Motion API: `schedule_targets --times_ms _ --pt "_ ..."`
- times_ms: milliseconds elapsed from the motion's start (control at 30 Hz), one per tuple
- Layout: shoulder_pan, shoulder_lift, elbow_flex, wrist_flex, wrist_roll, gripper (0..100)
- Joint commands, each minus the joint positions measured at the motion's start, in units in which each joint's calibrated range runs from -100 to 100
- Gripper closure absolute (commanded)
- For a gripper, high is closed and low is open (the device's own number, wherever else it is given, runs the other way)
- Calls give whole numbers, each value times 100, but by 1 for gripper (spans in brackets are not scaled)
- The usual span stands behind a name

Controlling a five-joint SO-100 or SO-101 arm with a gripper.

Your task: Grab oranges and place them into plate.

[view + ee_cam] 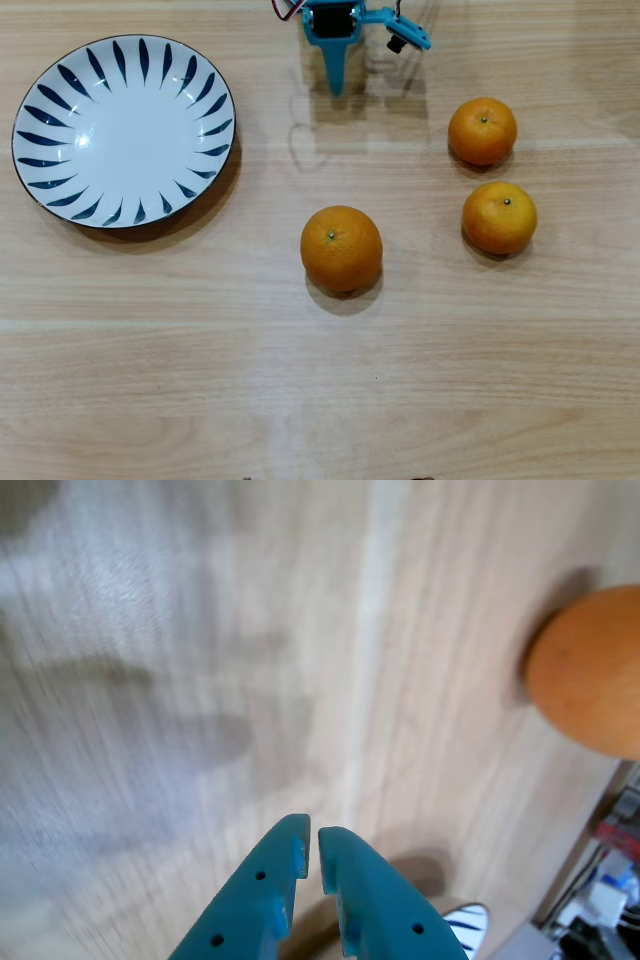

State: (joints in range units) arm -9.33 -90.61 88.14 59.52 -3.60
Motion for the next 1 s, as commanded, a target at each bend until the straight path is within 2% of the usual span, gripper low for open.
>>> schedule_targets --times_ms 0,100,200,333,467,700,867,967 --pt "-269 1639 -2118 52 -32 98" --pt "-648 2797 -3567 456 -32 98" --pt "-1051 3735 -4979 1401 -48 98" --pt "-1591 4775 -6609 2664 -482 98" --pt "-2204 5612 -7569 3215 -769 98" --pt "-3027 6685 -7976 3146 -806 98" --pt "-3293 7091 -7913 2364 -806 97" --pt "-3438 7235 -7913 2114 -806 92"
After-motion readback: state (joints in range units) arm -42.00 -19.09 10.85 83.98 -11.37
